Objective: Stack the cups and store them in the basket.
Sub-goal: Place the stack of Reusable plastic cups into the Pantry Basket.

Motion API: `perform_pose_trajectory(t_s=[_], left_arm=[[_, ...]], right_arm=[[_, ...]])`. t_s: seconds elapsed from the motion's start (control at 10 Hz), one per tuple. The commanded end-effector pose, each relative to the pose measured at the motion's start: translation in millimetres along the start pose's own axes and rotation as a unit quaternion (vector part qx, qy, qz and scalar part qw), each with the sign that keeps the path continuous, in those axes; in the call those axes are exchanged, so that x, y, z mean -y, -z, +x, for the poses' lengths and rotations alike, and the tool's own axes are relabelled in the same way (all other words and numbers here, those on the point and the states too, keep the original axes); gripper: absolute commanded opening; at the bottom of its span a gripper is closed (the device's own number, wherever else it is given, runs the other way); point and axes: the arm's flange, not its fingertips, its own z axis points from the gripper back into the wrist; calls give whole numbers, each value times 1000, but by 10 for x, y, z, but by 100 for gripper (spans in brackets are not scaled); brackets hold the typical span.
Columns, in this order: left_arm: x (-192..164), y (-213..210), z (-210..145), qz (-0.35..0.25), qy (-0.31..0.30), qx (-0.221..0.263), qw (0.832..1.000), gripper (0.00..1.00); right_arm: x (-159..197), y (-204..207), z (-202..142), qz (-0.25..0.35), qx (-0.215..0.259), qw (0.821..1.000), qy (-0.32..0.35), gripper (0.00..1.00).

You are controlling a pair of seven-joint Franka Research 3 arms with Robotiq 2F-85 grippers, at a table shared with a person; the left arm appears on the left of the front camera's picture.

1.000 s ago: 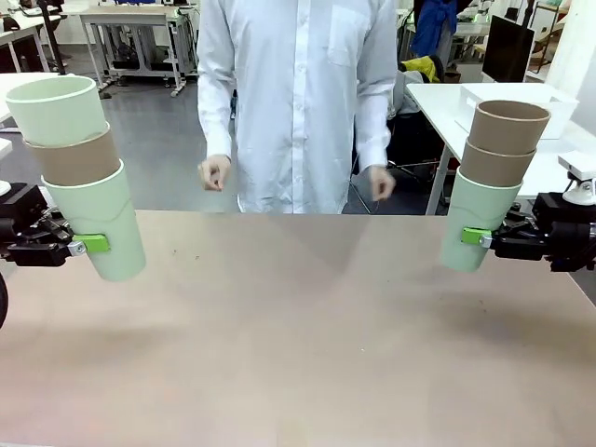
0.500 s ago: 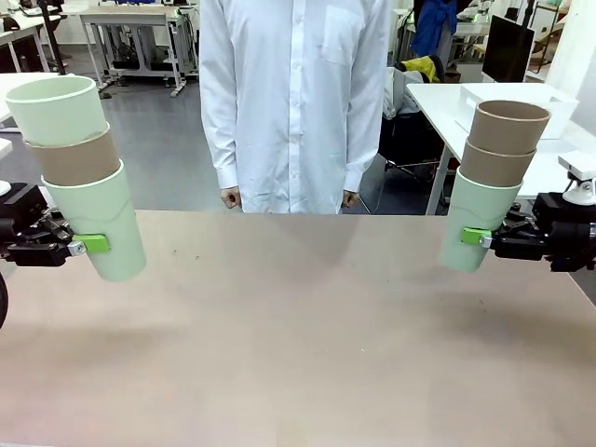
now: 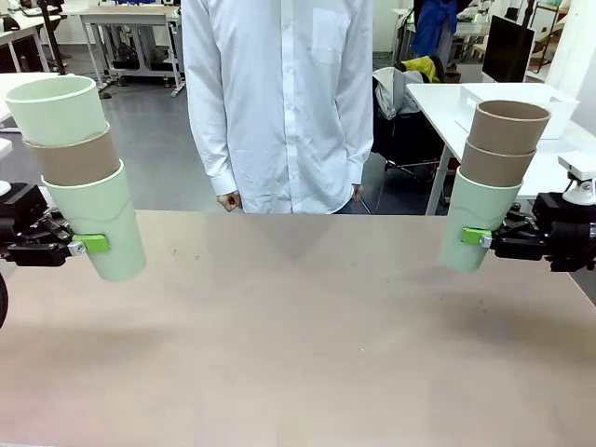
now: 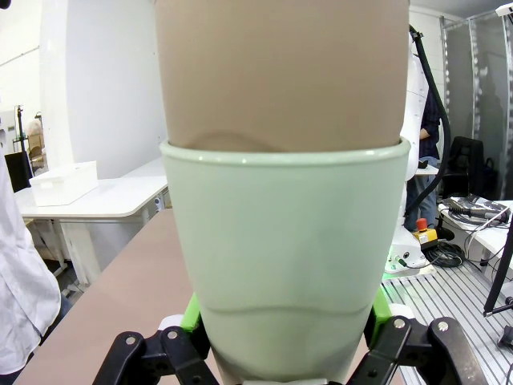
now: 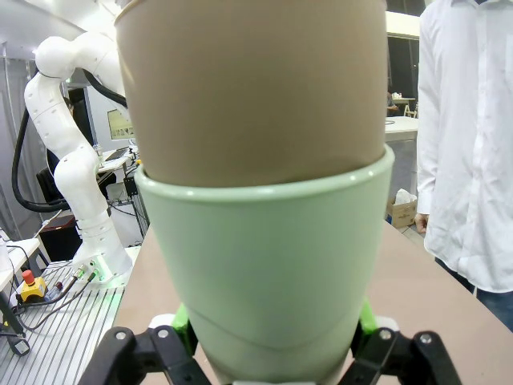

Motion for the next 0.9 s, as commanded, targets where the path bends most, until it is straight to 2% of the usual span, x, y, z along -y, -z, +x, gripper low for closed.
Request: perform_pose_trajectory(t_s=[0.0, 0.8], left_arm=[[6, 7, 24, -3, 1, 3, 1000, 86], [6, 7, 24, -3, 1, 3, 1000, 86]], right_arm=[[-6, 5, 39, 0, 1, 1000, 0, 86], [-6, 5, 39, 0, 1, 1000, 0, 86]])
